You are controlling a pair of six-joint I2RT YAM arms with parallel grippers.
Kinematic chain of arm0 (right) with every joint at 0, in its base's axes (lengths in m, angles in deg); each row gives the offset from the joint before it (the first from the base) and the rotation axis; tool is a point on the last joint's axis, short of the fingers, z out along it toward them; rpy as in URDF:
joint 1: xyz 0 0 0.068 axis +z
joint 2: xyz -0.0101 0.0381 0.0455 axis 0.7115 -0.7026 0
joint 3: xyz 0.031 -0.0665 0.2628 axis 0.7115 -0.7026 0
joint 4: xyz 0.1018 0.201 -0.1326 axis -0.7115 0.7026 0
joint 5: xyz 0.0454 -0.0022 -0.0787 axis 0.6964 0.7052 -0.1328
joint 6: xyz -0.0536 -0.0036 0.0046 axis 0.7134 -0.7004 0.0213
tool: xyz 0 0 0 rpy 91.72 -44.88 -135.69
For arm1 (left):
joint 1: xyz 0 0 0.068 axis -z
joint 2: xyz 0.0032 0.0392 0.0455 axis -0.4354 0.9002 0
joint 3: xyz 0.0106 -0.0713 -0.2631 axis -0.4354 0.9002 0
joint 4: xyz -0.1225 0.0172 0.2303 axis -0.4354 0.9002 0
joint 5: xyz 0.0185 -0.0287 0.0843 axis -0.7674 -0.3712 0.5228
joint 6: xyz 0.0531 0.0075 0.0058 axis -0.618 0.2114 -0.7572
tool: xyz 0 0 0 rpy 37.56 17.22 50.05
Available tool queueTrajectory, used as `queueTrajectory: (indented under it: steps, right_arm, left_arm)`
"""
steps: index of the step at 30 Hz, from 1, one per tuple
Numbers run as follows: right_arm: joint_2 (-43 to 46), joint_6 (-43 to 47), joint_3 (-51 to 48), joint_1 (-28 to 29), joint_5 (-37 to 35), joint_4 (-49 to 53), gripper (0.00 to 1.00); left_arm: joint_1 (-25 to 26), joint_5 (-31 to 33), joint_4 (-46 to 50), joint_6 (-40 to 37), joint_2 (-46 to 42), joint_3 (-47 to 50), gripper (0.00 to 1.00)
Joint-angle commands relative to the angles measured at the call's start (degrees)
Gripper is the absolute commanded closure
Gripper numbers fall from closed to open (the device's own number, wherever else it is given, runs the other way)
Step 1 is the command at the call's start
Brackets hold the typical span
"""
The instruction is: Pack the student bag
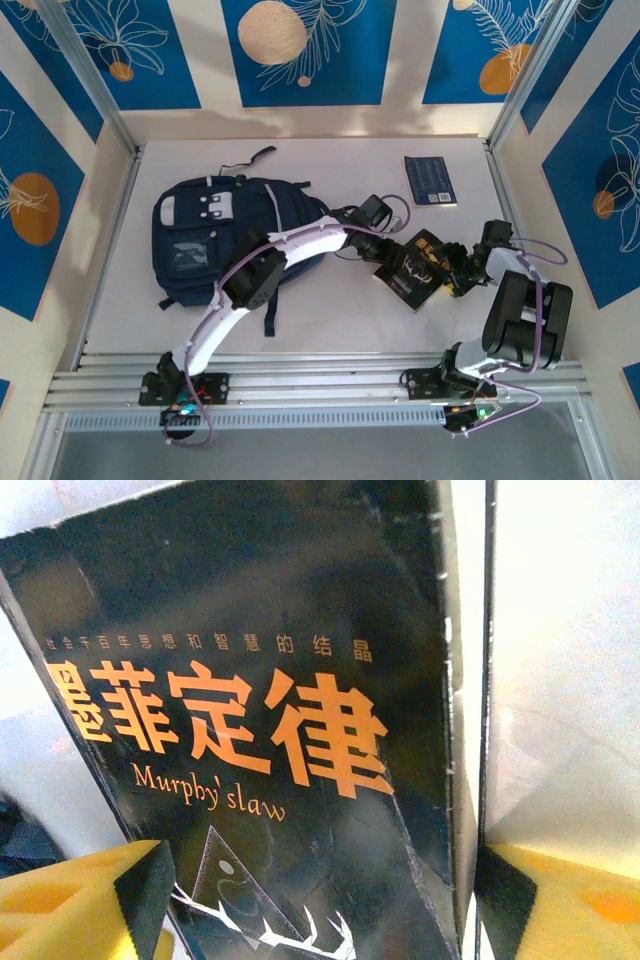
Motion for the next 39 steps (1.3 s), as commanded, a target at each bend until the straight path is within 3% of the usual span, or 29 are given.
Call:
queueTrajectory:
  steps: [1, 15, 20, 29, 35, 39]
  right_arm:
    - [2.18, 0.21, -1.47, 3.86, 8.32, -4.29, 0.22]
    - [9.22, -1.91, -2.73, 4.84, 10.51, -3.64, 0.28]
    - [9.24, -2.76, -3.80, 4.75, 11.04, -5.53, 0.44]
    - [8.64, 0.54, -2.81, 4.66, 7.82, -1.44, 0.95]
    - [13.00, 2.11, -1.10, 5.15, 6.56, 1.05, 1.00]
    - [15.24, 0.44, -1.34, 6.49, 12.27, -2.63, 1.00]
  left_arm:
    - [2.31, -4.20, 1.63, 0.60, 2.36, -1.23, 0.47]
    - [2.75, -2.97, 3.64, -0.28, 3.12, -1.21, 0.48]
    - [2.70, -2.98, 4.10, -0.61, 2.73, -1.23, 0.49]
    - [1.36, -3.17, 4.58, -0.38, 0.25, -0.51, 0.49]
    - [-4.26, -3.06, 1.74, 0.60, -10.60, 8.40, 0.48]
    - [-8.09, -2.86, 1.87, -0.17, -18.22, 13.68, 0.45]
